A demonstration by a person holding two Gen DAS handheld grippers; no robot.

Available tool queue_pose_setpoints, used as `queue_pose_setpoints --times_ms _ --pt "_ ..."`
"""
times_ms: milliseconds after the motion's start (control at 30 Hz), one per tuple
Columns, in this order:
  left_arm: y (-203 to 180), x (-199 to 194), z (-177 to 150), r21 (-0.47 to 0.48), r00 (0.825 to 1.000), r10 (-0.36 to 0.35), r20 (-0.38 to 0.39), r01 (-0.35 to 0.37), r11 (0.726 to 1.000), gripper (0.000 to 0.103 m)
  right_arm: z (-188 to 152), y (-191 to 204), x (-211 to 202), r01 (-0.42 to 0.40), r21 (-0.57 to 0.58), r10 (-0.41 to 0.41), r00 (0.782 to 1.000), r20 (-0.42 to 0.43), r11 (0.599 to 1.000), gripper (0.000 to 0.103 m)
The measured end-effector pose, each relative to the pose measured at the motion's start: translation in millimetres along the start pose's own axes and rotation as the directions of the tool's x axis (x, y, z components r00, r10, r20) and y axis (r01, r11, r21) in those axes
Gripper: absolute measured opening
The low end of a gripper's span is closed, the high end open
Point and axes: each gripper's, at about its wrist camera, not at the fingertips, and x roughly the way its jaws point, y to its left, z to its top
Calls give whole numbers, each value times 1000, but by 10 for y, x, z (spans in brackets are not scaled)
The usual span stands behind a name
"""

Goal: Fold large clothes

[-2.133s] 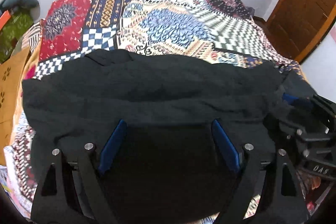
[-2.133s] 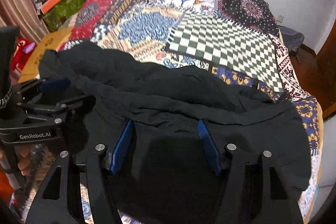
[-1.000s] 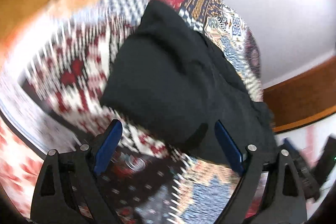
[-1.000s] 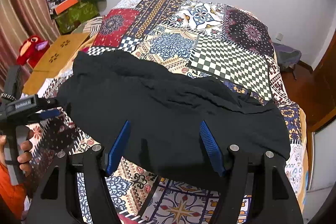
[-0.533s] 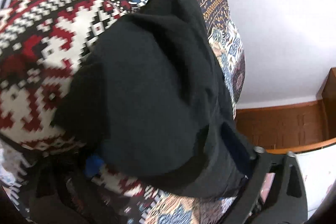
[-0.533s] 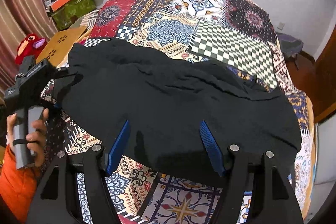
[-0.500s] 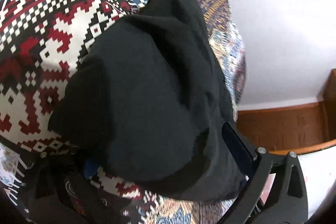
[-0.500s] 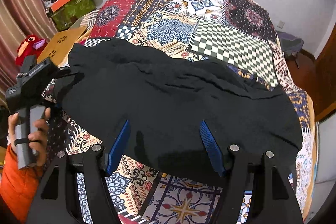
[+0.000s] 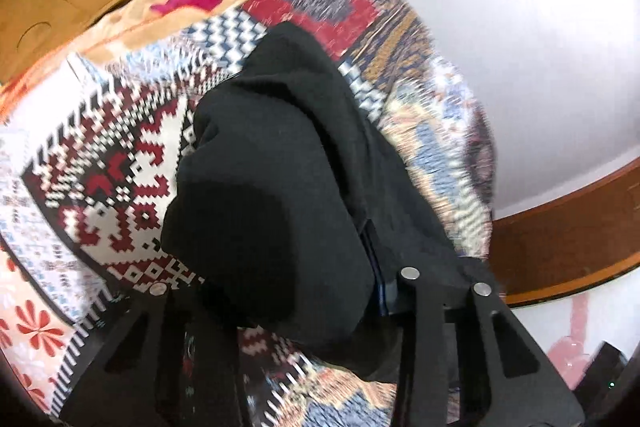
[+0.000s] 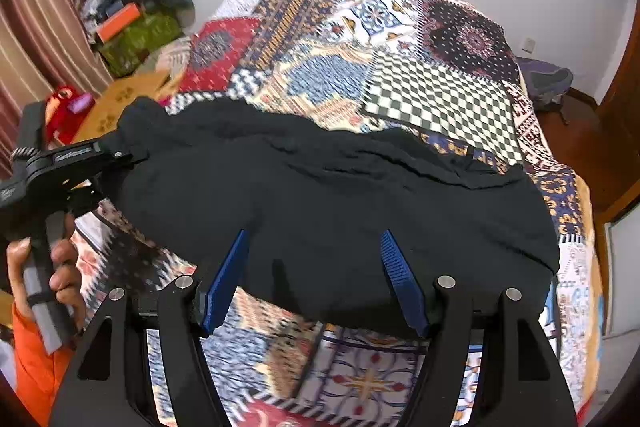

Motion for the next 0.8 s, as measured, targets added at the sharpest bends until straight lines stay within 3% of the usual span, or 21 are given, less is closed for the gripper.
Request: queue_pose_setpoints --times_ms 200,333,433,567,700,800 --pt "-4 -809 17 48 985 -6 171 -2 999 37 61 307 223 -104 19 104 994 -17 994 65" --pt "-54 -1257 20 105 957 32 289 -65 992 36 28 662 531 -142 -43 139 988 -69 989 69" --pt "-136 -1385 -15 151 947 43 317 -95 984 36 -22 881 735 -142 -121 129 985 -112 982 74" --pt "-372 -1236 -72 238 952 58 301 -134 962 36 -43 894 850 -172 -166 146 976 -161 971 75" --pt "-681 -1249 -265 334 942 62 329 -178 925 36 32 646 718 -281 -67 264 945 -192 957 74" --pt "-955 -1195 -375 404 938 49 342 -194 894 36 17 318 449 -394 115 406 906 -120 912 74"
